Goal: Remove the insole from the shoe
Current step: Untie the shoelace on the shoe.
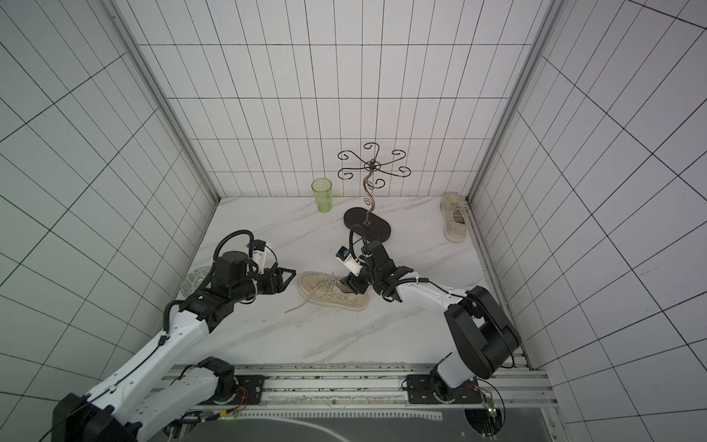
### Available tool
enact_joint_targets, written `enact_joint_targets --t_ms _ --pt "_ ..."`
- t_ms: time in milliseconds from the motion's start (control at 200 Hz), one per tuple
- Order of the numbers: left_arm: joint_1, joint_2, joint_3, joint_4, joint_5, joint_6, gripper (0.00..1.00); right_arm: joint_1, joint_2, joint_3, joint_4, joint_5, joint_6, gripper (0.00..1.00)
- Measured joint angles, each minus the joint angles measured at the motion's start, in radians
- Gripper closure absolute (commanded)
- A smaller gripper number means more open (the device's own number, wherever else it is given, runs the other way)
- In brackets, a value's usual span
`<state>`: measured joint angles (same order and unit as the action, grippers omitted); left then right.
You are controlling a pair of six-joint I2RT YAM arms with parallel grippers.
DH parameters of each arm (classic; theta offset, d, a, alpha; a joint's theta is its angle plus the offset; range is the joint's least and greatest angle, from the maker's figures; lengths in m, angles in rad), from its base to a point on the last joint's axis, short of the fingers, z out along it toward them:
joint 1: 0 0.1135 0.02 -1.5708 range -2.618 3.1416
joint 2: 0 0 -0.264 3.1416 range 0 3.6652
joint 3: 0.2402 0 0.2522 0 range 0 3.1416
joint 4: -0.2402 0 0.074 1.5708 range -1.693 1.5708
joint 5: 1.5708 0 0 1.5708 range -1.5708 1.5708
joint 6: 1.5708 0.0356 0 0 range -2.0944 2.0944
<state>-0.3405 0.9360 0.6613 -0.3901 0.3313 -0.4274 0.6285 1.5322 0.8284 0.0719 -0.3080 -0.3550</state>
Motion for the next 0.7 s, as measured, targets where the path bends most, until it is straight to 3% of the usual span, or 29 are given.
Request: enact_joint_targets --t_ms 700 --pt "0.0 0.0 0.0 0.012 0.006 -0.003 0.32 0.045 0.113 -0.018 0.139 -0.031 -0.004 0.32"
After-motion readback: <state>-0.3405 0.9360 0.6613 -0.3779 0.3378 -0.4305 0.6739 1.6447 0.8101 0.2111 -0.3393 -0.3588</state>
